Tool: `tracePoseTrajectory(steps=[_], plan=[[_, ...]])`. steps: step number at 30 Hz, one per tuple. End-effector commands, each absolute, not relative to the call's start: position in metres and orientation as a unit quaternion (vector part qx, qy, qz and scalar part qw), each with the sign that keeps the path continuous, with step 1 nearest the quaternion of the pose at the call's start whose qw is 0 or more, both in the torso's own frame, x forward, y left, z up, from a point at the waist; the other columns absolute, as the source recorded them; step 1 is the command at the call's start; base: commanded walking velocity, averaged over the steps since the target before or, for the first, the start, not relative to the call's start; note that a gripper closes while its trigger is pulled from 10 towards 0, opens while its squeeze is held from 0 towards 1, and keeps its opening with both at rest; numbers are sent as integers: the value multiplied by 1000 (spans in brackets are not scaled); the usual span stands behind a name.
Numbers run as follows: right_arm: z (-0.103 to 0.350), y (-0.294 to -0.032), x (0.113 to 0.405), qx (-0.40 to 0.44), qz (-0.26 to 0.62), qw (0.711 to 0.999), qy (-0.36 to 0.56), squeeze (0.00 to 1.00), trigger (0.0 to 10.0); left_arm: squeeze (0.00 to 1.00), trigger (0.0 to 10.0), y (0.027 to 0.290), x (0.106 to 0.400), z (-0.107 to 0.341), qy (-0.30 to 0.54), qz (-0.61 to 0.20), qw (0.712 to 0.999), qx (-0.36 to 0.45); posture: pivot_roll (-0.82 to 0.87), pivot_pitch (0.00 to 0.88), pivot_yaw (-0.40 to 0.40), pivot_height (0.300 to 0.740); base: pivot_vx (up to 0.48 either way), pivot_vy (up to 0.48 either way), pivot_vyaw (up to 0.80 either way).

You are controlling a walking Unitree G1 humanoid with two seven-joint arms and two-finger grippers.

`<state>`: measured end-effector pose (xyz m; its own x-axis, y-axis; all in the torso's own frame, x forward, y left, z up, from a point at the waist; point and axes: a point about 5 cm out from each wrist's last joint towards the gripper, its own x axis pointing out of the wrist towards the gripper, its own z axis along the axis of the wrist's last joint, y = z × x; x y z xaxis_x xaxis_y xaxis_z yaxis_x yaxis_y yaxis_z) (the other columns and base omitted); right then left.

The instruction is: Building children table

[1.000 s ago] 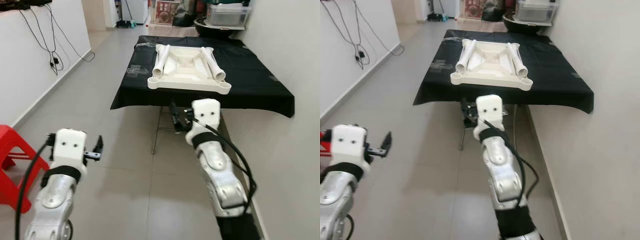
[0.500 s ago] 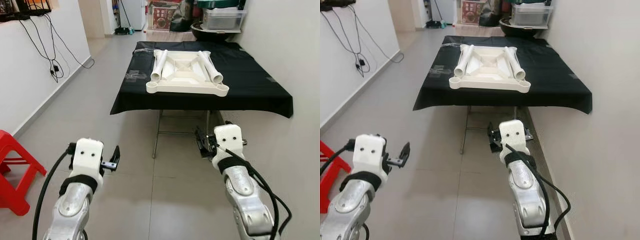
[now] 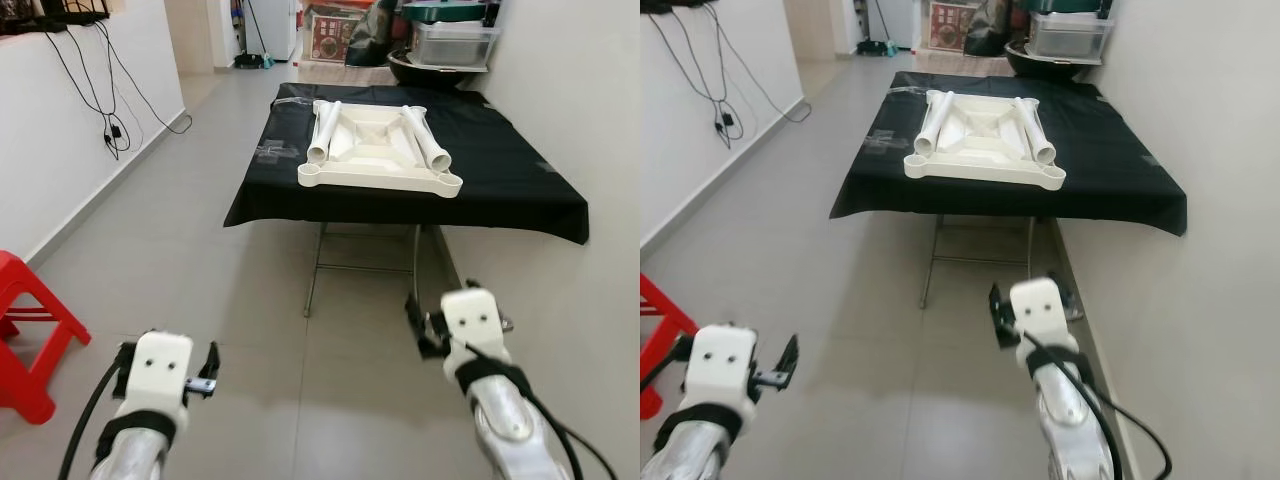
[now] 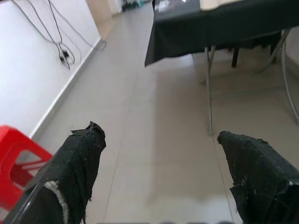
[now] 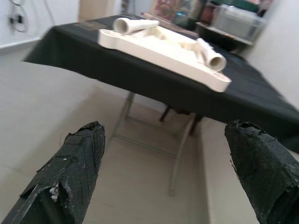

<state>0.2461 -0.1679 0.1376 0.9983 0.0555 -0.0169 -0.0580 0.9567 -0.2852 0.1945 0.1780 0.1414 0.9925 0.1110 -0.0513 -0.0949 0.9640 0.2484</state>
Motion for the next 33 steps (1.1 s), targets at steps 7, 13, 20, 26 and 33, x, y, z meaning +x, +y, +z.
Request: tracePoseTrajectory(steps=[7, 13, 20, 26, 33], plan=[[141, -166, 241, -138, 37, 990, 0, 0, 10000, 0, 10000, 169, 193, 148, 10, 21, 990, 140, 59, 0, -76, 740, 0, 0, 0], [142, -166, 236, -138, 35, 990, 1, 0, 10000, 0, 10000, 170, 188, 143, 19, 17, 989, 144, 47, 0, -67, 740, 0, 0, 0], [146, -167, 239, -137, 35, 990, -6, 0, 10000, 0, 10000, 164, 188, 145, 13, 19, 992, 127, 55, 0, -75, 740, 0, 0, 0], [149, -164, 245, -129, 34, 991, -10, 0, 10000, 0, 10000, 164, 192, 150, -3, 17, 991, 129, 62, 0, -77, 740, 0, 0, 0], [153, -167, 249, -119, 27, 992, -18, 0, 10000, 0, 10000, 160, 195, 152, -15, 8, 993, 113, 55, 0, -73, 740, 0, 0, 0]])
